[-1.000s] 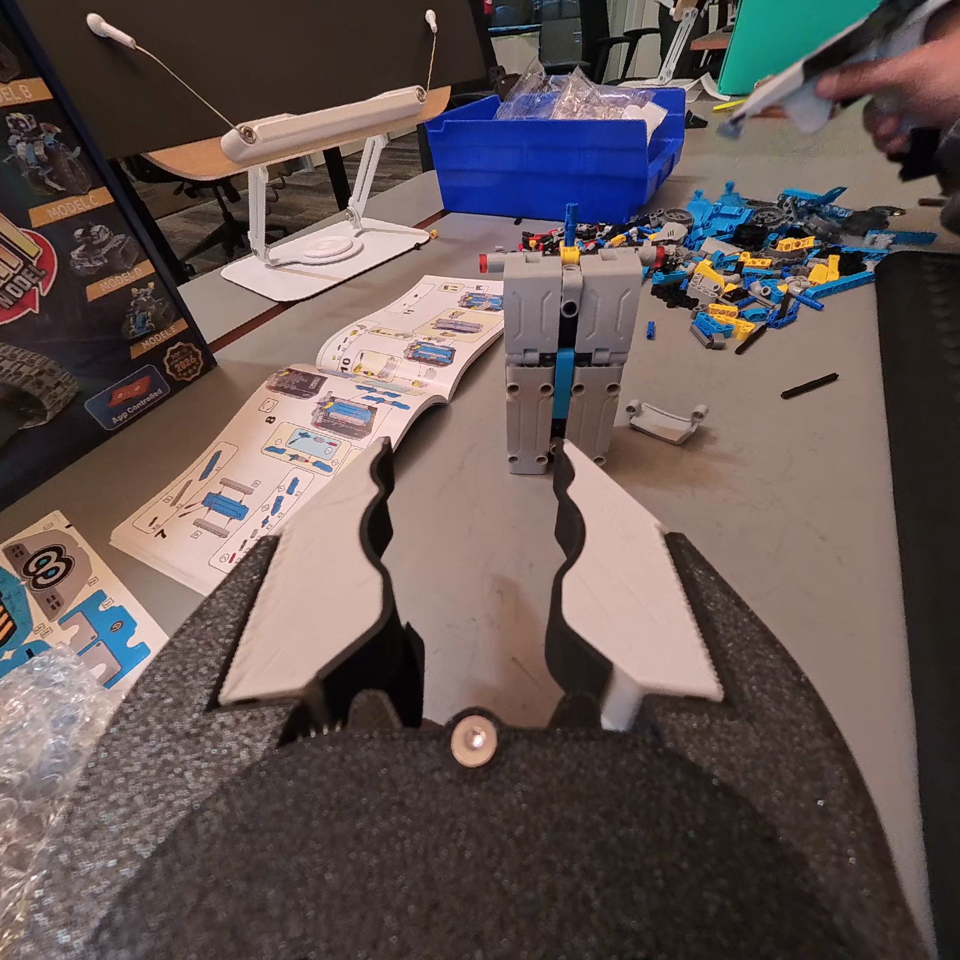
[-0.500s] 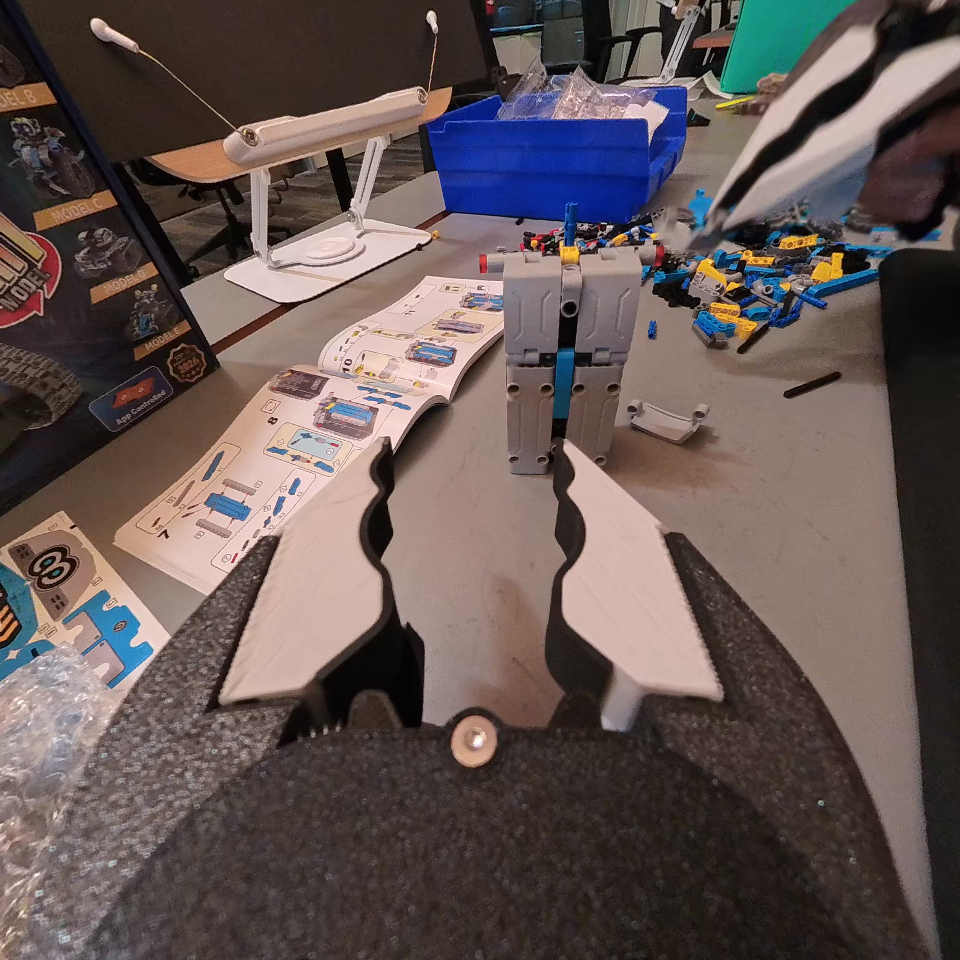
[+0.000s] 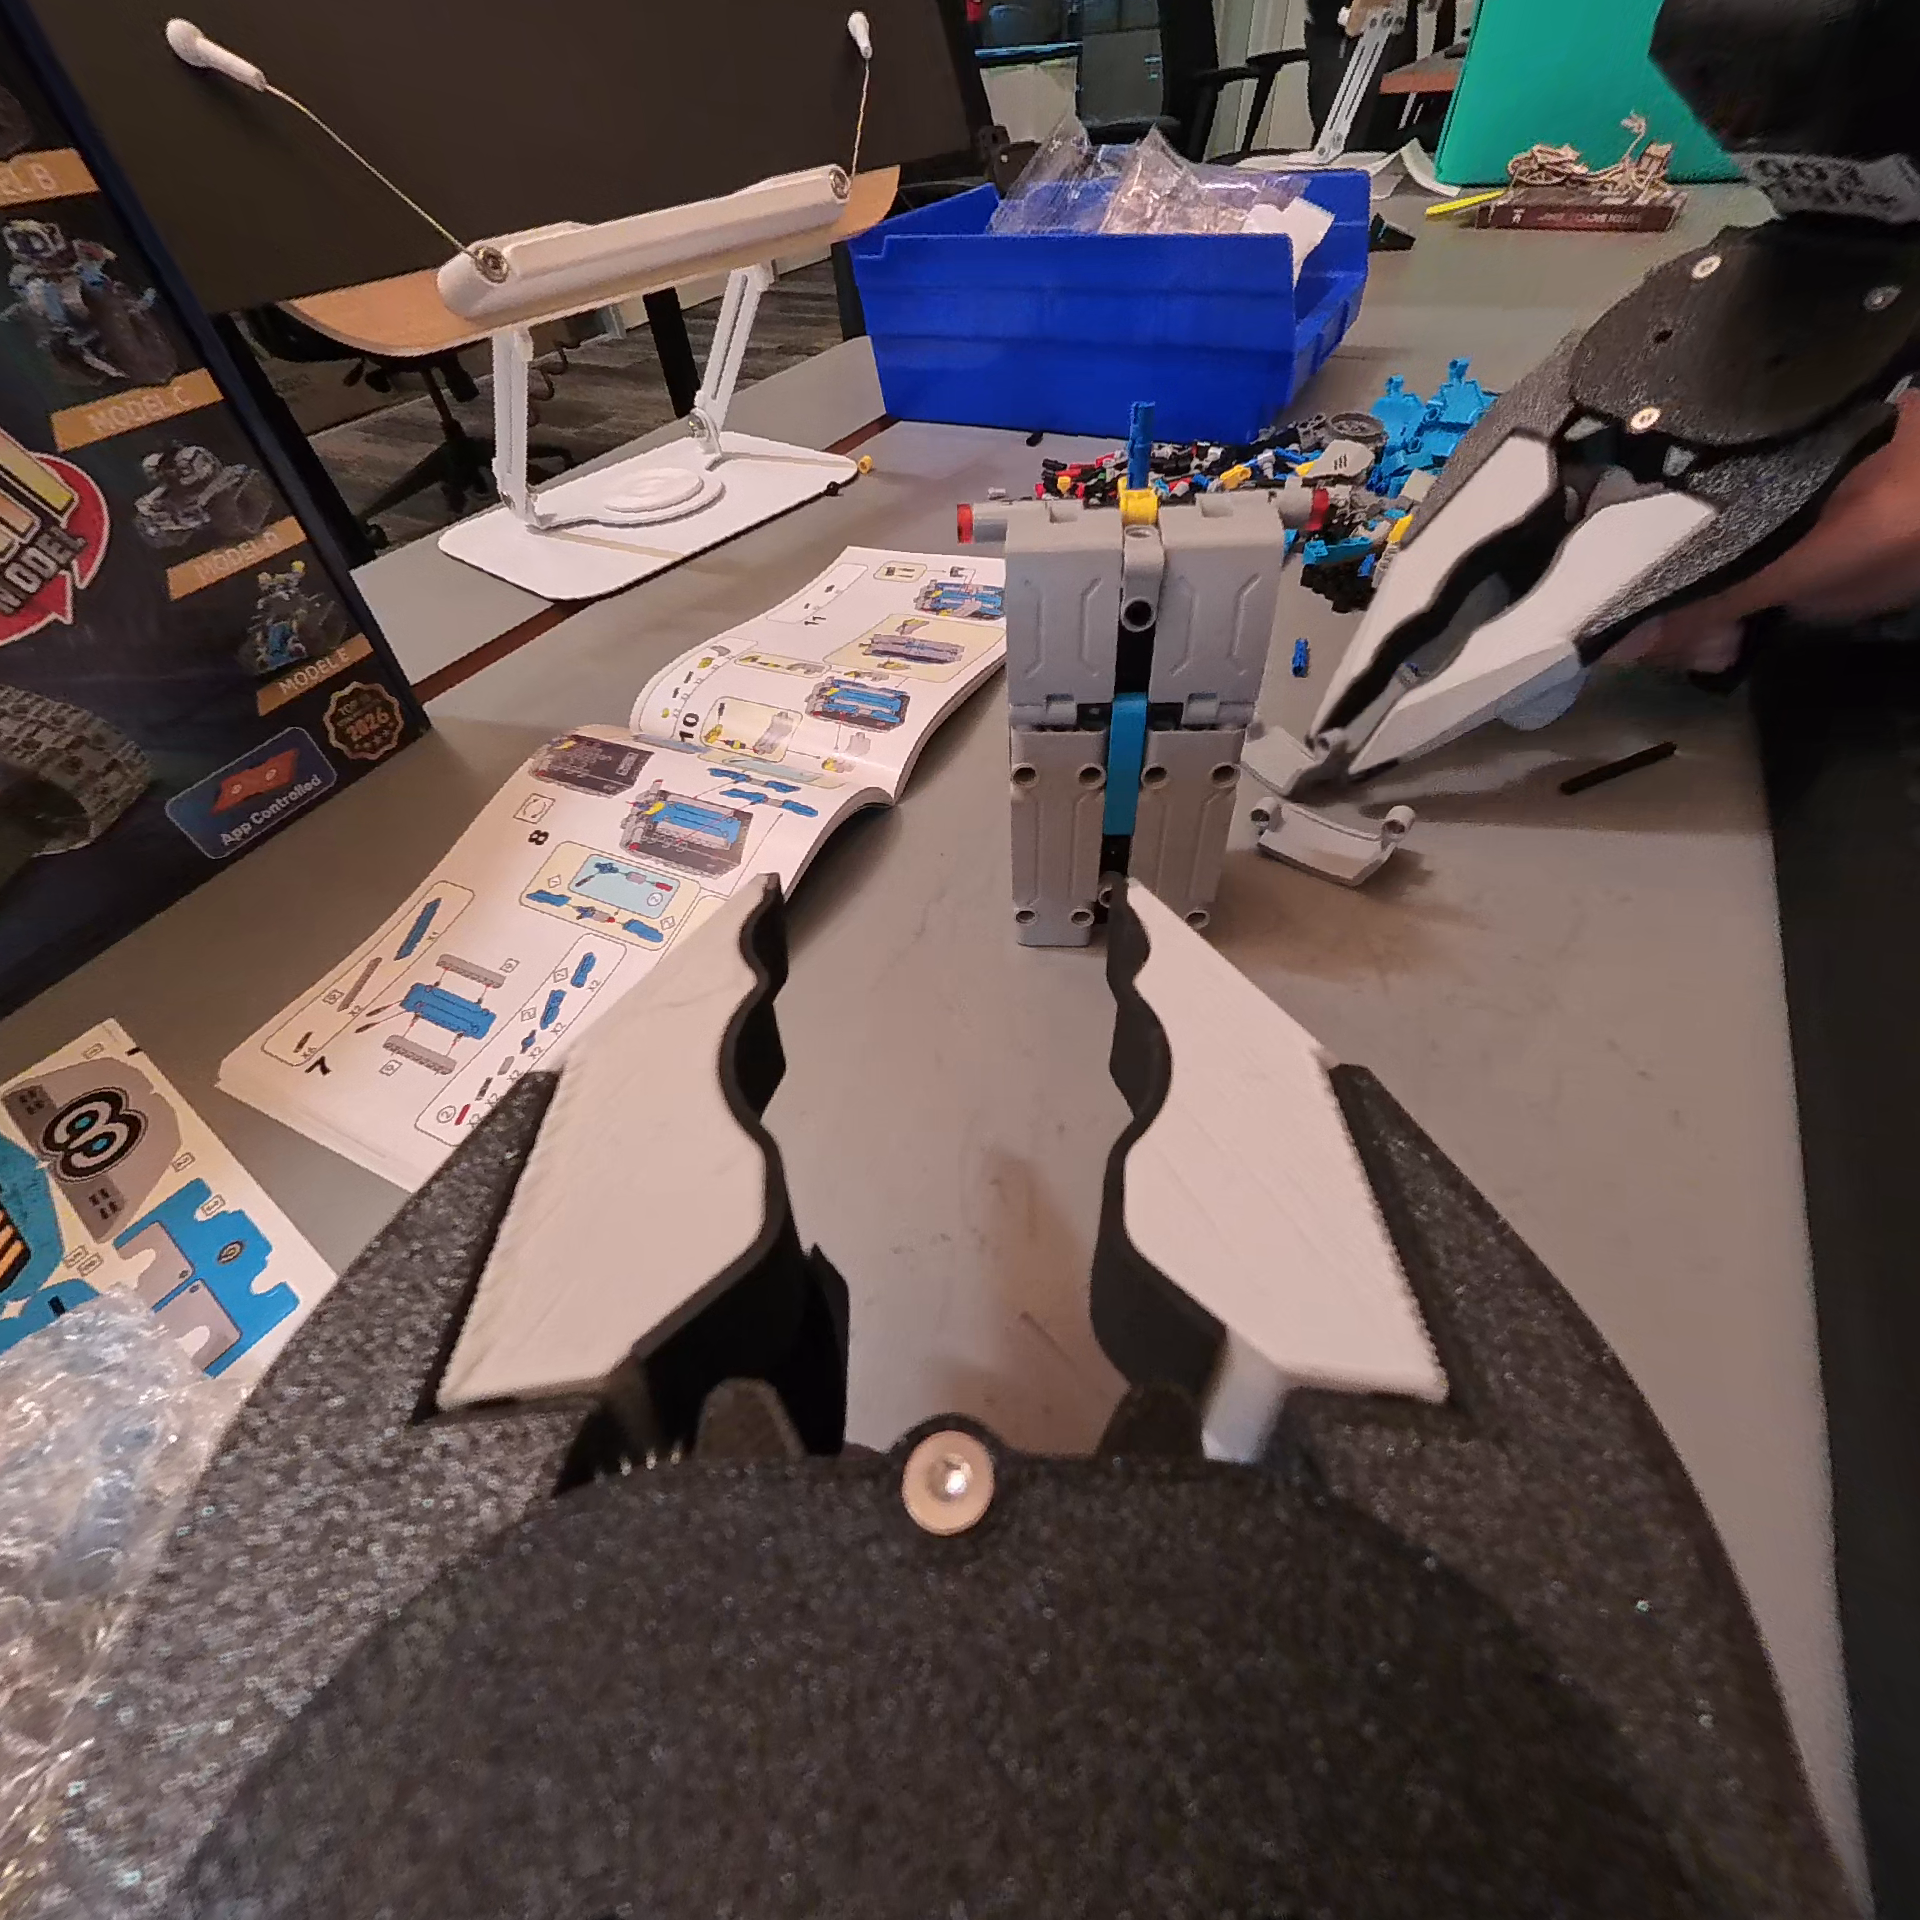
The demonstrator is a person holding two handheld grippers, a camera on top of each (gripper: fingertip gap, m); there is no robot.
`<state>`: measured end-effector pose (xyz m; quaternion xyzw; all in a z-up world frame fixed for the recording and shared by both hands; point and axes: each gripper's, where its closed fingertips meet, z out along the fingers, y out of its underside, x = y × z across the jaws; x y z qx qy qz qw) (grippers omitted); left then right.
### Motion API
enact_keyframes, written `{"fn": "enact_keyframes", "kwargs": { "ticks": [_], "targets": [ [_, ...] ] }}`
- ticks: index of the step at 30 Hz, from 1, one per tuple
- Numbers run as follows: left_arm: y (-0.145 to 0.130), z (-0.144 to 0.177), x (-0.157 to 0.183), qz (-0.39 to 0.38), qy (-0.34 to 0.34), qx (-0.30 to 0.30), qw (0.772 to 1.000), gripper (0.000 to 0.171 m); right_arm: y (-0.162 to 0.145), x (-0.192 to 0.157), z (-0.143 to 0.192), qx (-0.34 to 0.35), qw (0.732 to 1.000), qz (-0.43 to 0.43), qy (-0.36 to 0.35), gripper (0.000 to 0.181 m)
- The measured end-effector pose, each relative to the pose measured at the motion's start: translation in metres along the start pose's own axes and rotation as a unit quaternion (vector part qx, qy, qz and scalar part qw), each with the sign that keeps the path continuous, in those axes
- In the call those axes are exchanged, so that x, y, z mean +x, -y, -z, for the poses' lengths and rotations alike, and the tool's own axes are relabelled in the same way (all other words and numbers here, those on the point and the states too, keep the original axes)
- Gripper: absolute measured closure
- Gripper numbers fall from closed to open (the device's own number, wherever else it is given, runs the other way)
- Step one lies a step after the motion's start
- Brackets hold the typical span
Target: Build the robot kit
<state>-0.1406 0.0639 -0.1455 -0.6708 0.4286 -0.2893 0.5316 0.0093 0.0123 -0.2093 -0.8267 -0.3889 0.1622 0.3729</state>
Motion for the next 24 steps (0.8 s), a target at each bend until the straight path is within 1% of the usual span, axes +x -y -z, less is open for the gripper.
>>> {"fn": "enact_keyframes", "kwargs": {
  "ticks": [2, 4, 5, 7, 8, 9, 11, 12, 13, 15, 17, 20, 24],
  "targets": [
    [0.0, 0.0, 0.0, -0.002, 0.0, -0.001, 1.0, 0.11, 0.008, -0.001, 0.007, 0.022, 1.0, -0.012, 0.011, 0.154],
    [0.0, 0.0, 0.001, -0.002, 0.0, -0.001, 1.0, 0.11, 0.014, 0.008, 0.024, 0.047, 0.999, -0.018, 0.008, 0.154],
    [0.0, 0.0, 0.001, -0.003, 0.0, 0.0, 1.0, 0.11, 0.015, 0.021, 0.036, 0.054, 0.998, -0.02, -0.009, 0.153],
    [0.0, 0.0, 0.001, -0.003, 0.0, -0.001, 1.0, 0.11, 0.01, 0.057, 0.064, 0.065, 0.995, -0.037, -0.064, 0.153],
    [0.0, 0.0, 0.001, -0.004, 0.0, -0.001, 1.0, 0.11, 0.002, 0.08, 0.077, 0.059, 0.992, -0.055, -0.099, 0.152],
    [-0.001, 0.0, 0.001, -0.005, 0.0, -0.002, 1.0, 0.11, -0.012, 0.104, 0.09, 0.038, 0.986, -0.074, -0.141, 0.149],
    [0.0, 0.0, 0.001, -0.006, 0.0, -0.002, 1.0, 0.11, -0.048, 0.153, 0.119, -0.02, 0.964, -0.101, -0.245, 0.147],
    [-0.001, 0.0, 0.002, -0.006, 0.0, -0.002, 1.0, 0.11, -0.062, 0.171, 0.132, -0.039, 0.952, -0.11, -0.283, 0.147],
    [-0.001, -0.001, 0.001, -0.006, 0.0, -0.003, 1.0, 0.109, -0.071, 0.185, 0.141, -0.05, 0.945, -0.117, -0.302, 0.147],
    [-0.001, -0.001, 0.001, -0.005, 0.0, -0.004, 1.0, 0.109, -0.078, 0.205, 0.144, -0.052, 0.943, -0.132, -0.301, 0.147],
    [-0.001, -0.001, 0.002, -0.006, 0.0, -0.004, 1.0, 0.109, -0.08, 0.221, 0.136, -0.049, 0.948, -0.15, -0.278, 0.148],
    [-0.001, -0.001, 0.002, -0.008, 0.001, -0.003, 1.0, 0.109, -0.083, 0.242, 0.121, -0.066, 0.949, -0.158, -0.263, 0.155],
    [-0.001, -0.001, 0.001, -0.005, 0.001, -0.003, 1.0, 0.109, -0.088, 0.251, 0.099, -0.091, 0.956, -0.165, -0.227, 0.158]
  ]
}}
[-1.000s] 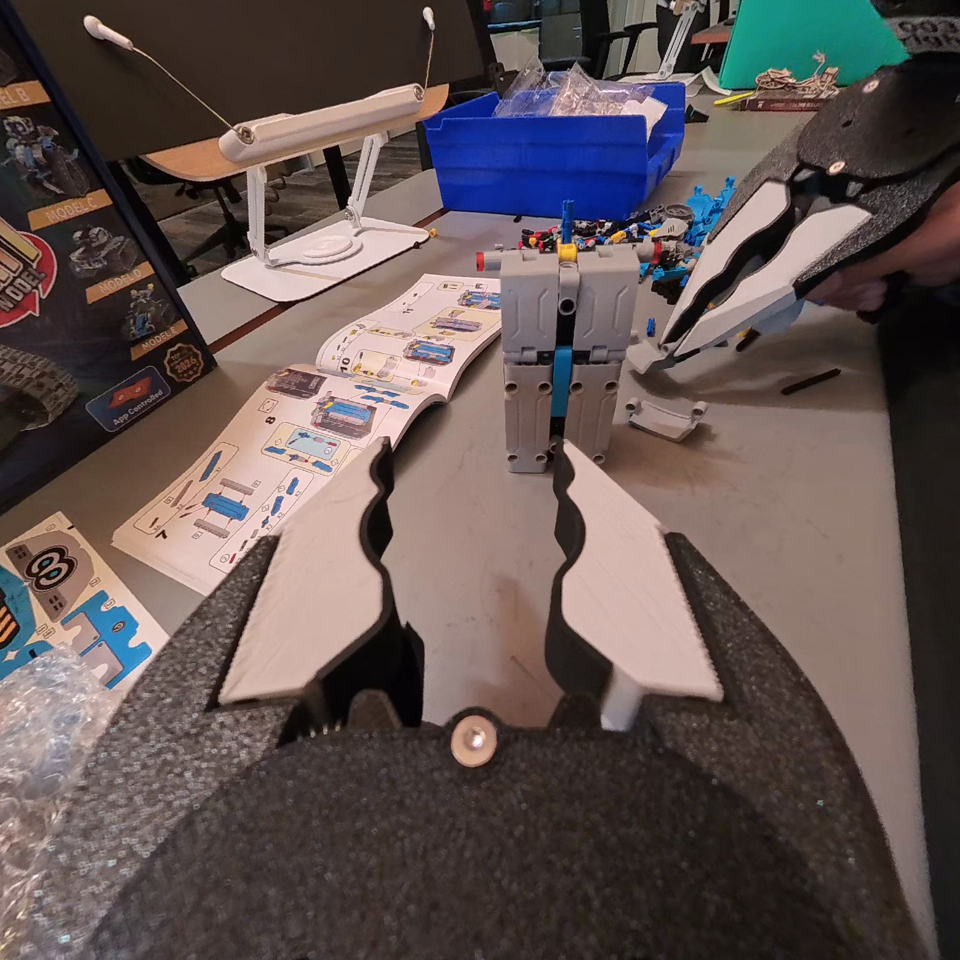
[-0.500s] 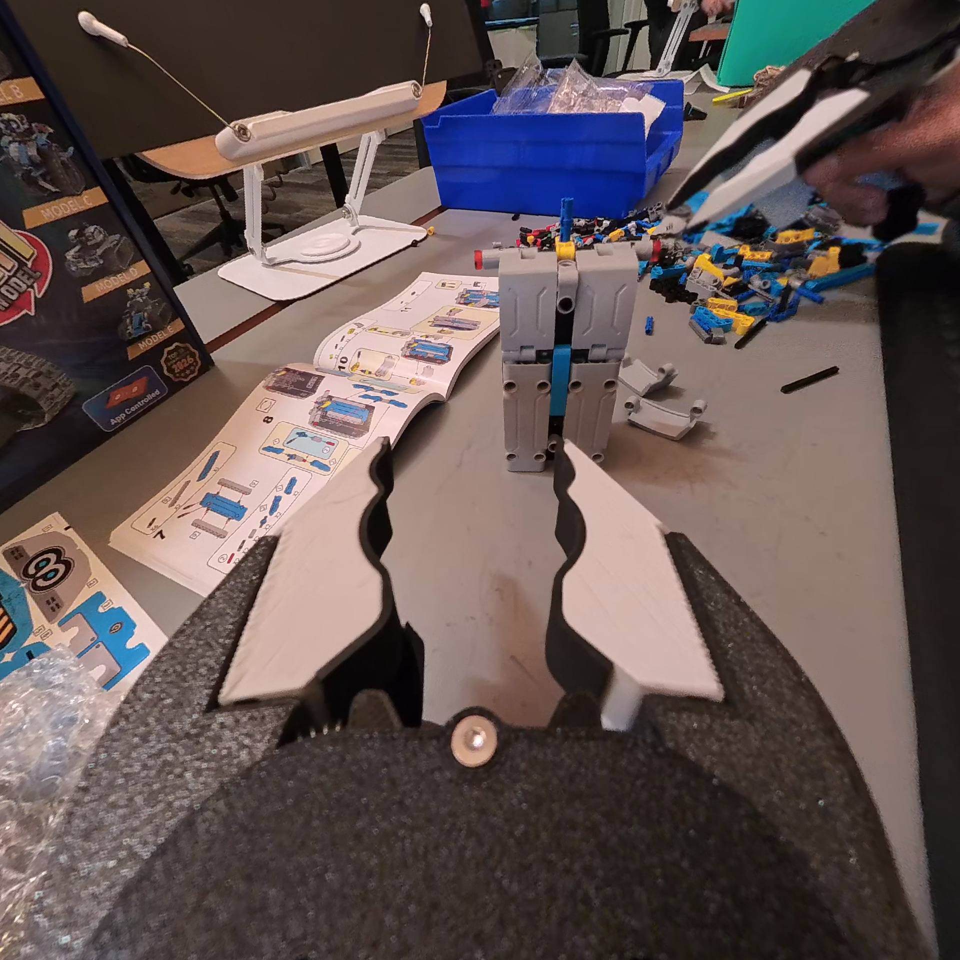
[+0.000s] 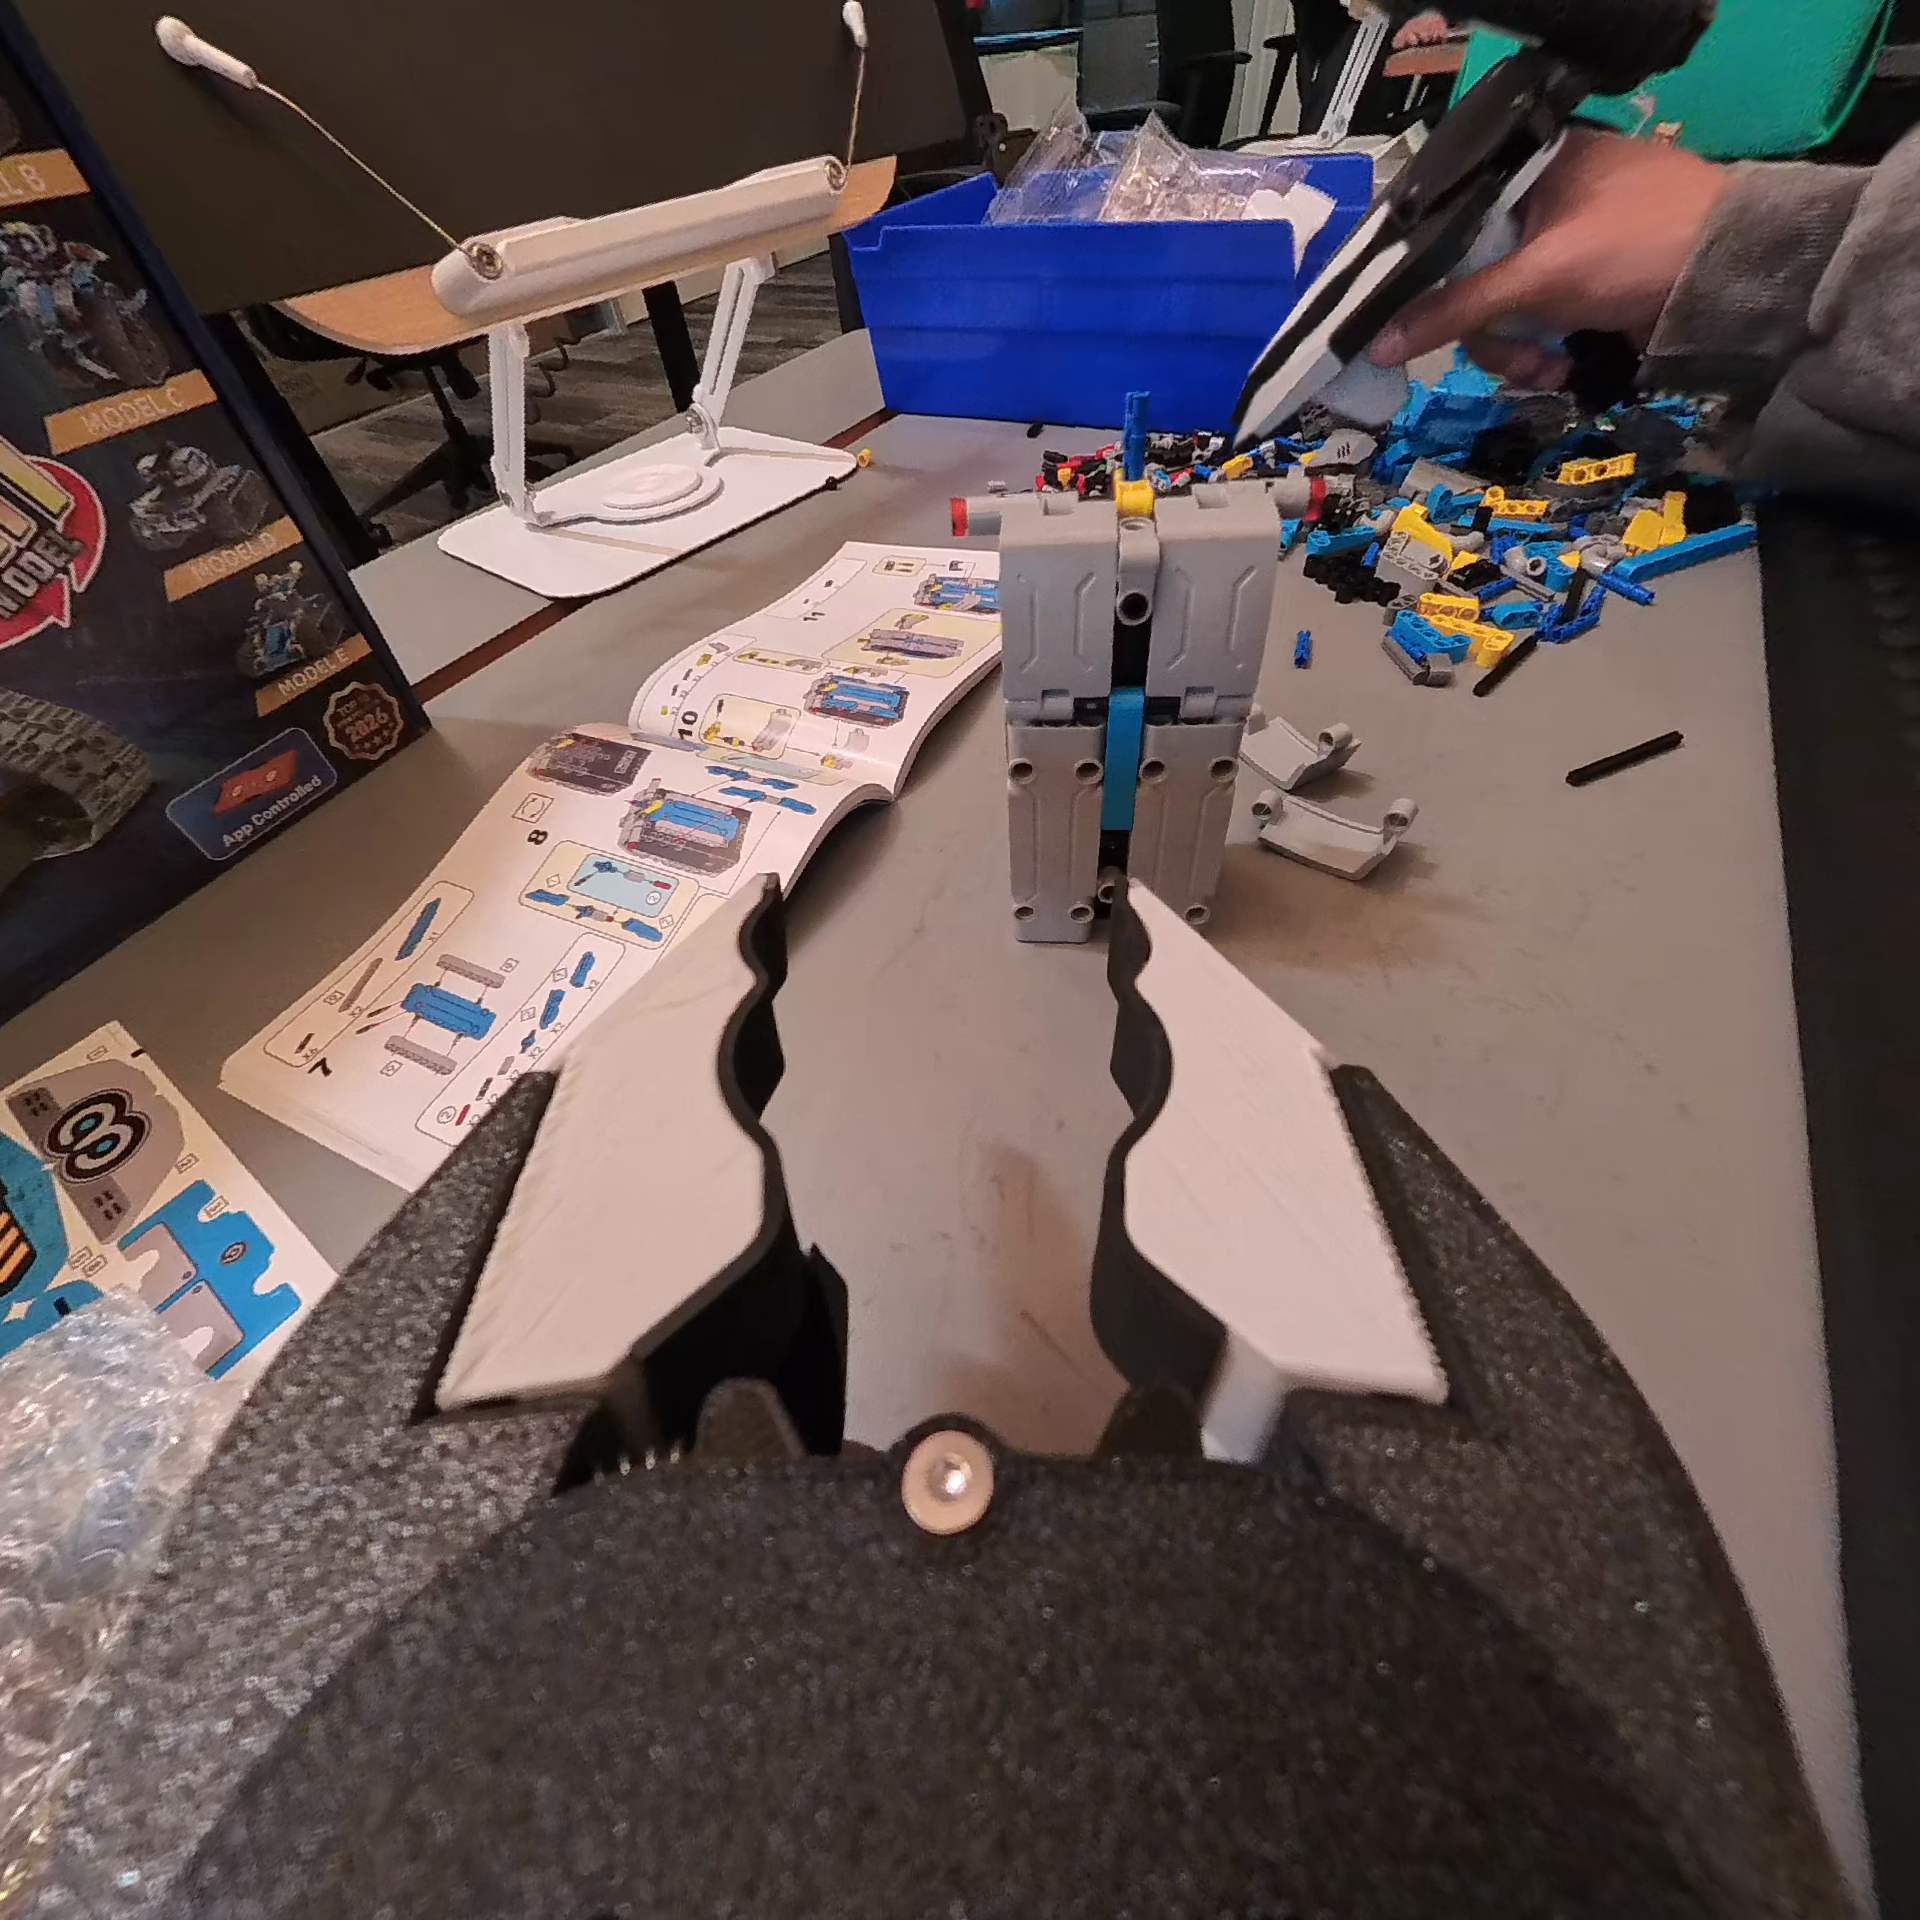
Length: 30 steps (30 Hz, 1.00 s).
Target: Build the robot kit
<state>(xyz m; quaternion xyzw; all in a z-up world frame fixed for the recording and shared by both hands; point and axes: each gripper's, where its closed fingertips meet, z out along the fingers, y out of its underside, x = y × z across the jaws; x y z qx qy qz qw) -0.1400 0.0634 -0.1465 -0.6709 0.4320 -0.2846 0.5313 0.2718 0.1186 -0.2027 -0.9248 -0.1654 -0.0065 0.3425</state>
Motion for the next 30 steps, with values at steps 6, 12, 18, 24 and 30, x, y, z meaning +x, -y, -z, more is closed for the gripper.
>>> {"fn": "enact_keyframes", "kwargs": {
  "ticks": [6, 12, 18, 24, 30],
  "targets": [
    [0.0, 0.0, 0.0, 0.0, -0.001, -0.001, 1.0, 0.109, -0.011, -0.007, -0.012, -0.021, 1.0, 0.006, 0.018, 0.164],
    [-0.001, 0.0, 0.001, -0.002, -0.001, -0.002, 1.0, 0.109, -0.009, -0.006, -0.009, -0.012, 1.0, -0.001, 0.019, 0.171],
    [-0.001, 0.0, 0.0, 0.001, -0.002, -0.002, 1.0, 0.109, 0.009, -0.013, 0.017, 0.025, 1.0, 0.013, 0.012, 0.171],
    [-0.001, 0.0, 0.001, 0.0, -0.002, -0.003, 1.0, 0.109, 0.035, -0.029, 0.051, 0.076, 0.997, 0.026, 0.018, 0.171],
    [-0.001, -0.001, 0.001, -0.001, -0.003, -0.003, 1.0, 0.109, 0.049, -0.041, 0.068, 0.114, 0.991, 0.009, 0.062, 0.171]
  ]
}}
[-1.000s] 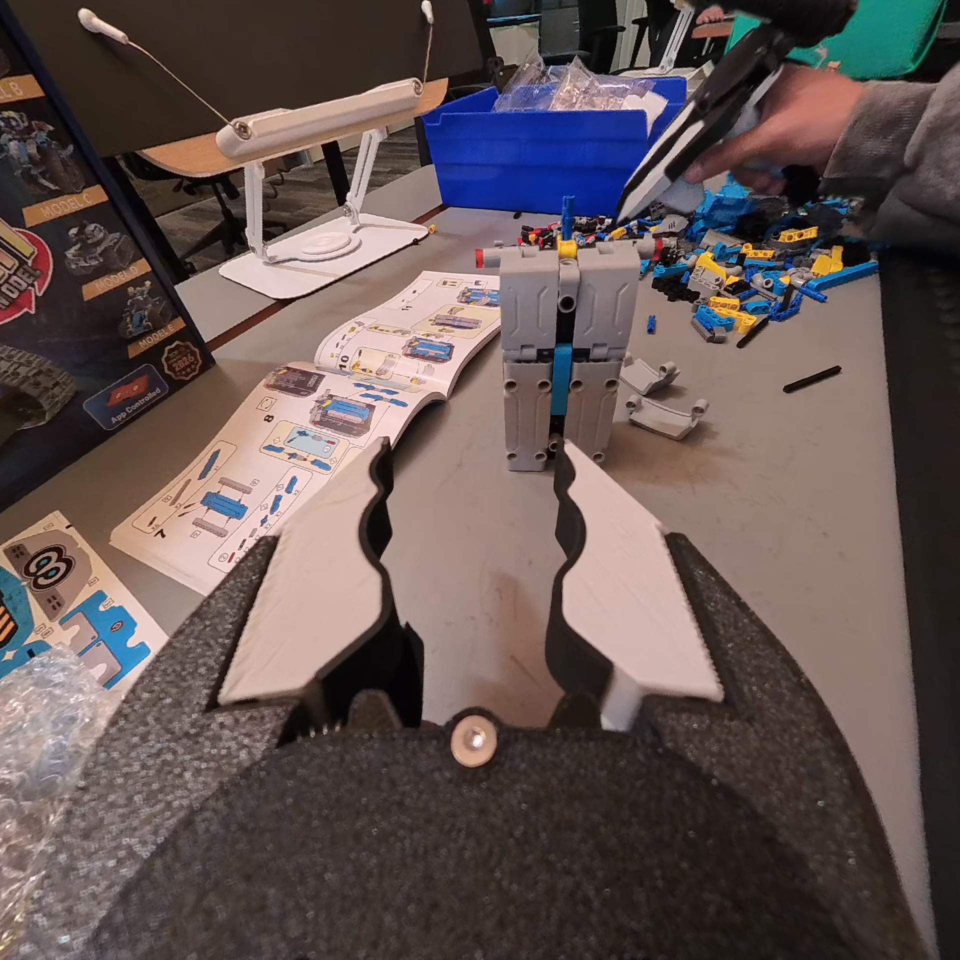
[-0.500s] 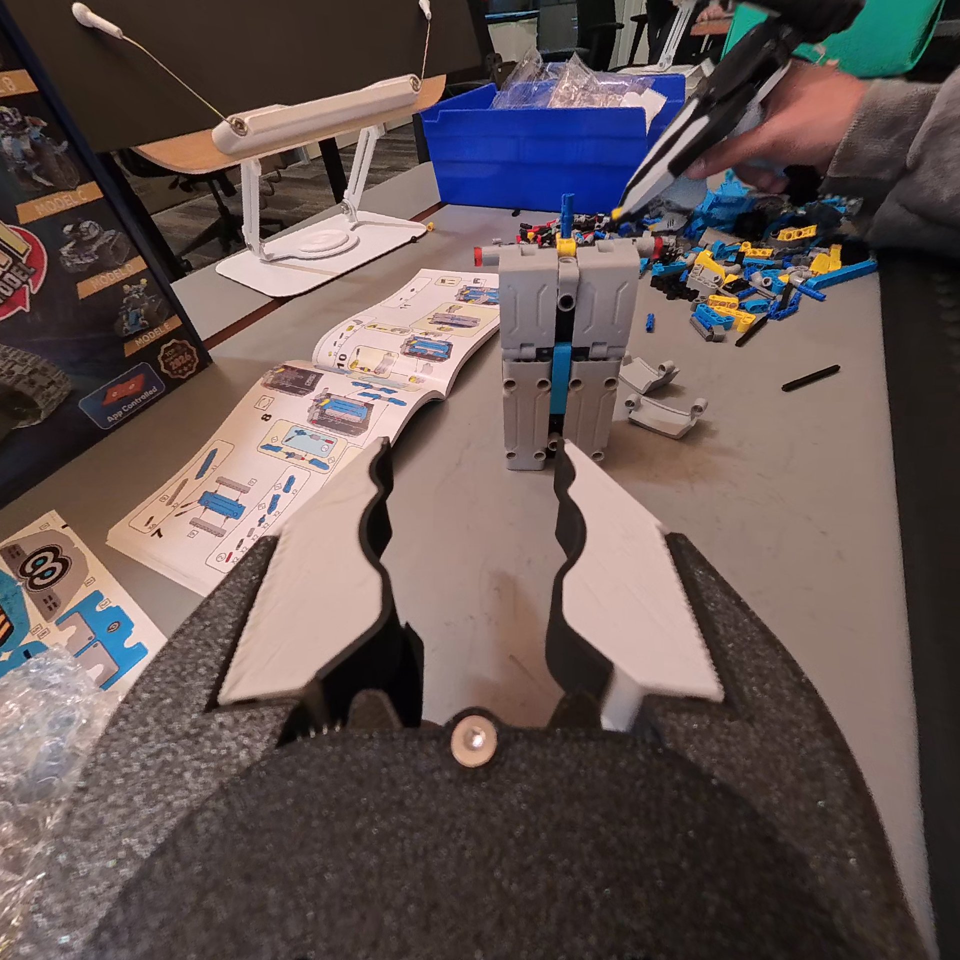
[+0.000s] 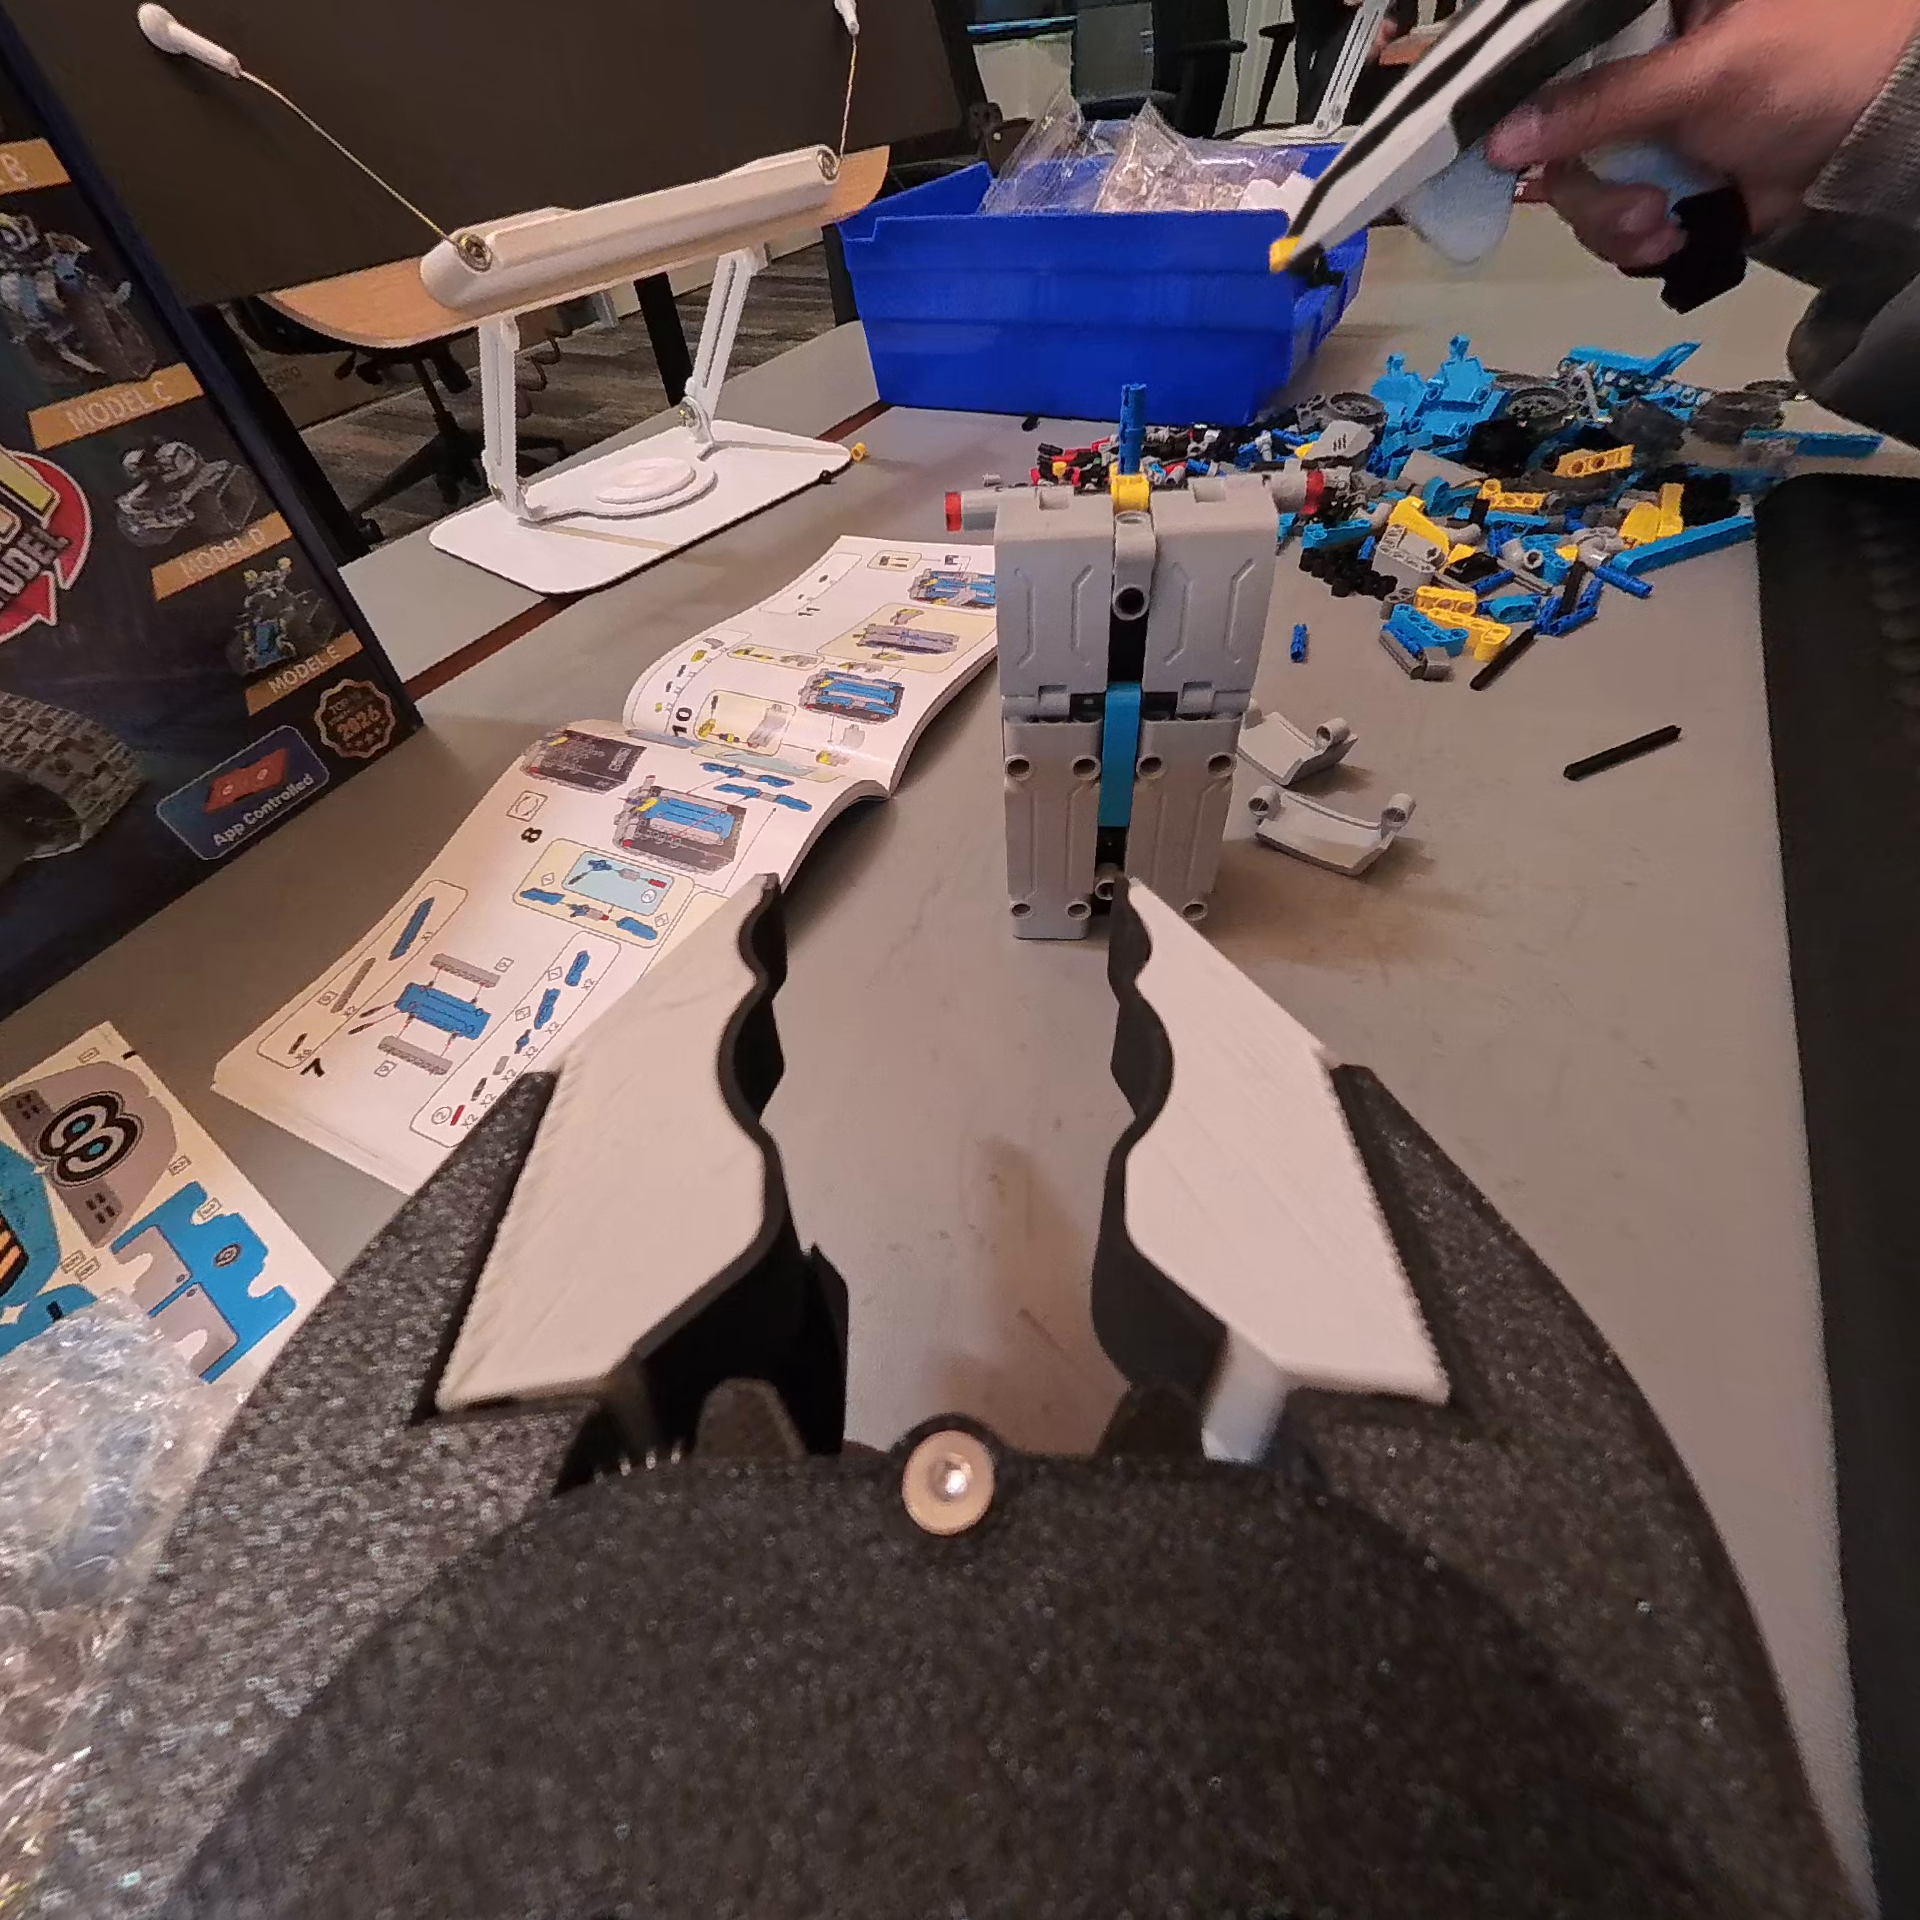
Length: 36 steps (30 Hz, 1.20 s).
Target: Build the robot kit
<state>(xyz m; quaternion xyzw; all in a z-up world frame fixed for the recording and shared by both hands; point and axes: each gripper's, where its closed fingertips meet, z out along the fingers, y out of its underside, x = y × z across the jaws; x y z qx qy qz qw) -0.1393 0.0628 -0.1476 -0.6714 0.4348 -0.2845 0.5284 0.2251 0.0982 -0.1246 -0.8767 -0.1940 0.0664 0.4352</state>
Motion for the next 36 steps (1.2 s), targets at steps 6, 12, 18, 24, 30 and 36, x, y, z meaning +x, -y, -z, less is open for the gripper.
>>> {"fn": "enact_keyframes", "kwargs": {
  "ticks": [6, 12, 18, 24, 30, 36],
  "targets": [
    [0.0, 0.0, 0.001, -0.002, 0.0, -0.001, 1.0, 0.109, -0.06, 0.024, -0.029, -0.115, 0.992, -0.016, -0.049, 0.171],
    [0.0, 0.0, 0.0, -0.001, 0.0, -0.001, 1.0, 0.109, -0.075, 0.03, -0.048, -0.123, 0.99, -0.058, -0.042, 0.17],
    [0.0, -0.001, 0.0, -0.001, 0.0, -0.002, 1.0, 0.109, -0.052, 0.026, -0.021, -0.095, 0.994, -0.014, -0.053, 0.159],
    [0.0, 0.0, 0.001, -0.004, 0.0, -0.001, 1.0, 0.109, -0.05, -0.044, 0.042, -0.075, 0.997, 0.029, 0.01, 0.156],
    [0.0, 0.0, 0.003, -0.014, 0.001, -0.003, 1.0, 0.109, -0.125, -0.068, 0.076, -0.073, 0.996, -0.043, -0.033, 0.159],
    [-0.001, -0.001, 0.002, -0.006, 0.0, -0.005, 1.0, 0.109, -0.127, -0.107, 0.061, -0.058, 0.996, -0.062, 0.006, 0.155]
  ]
}}
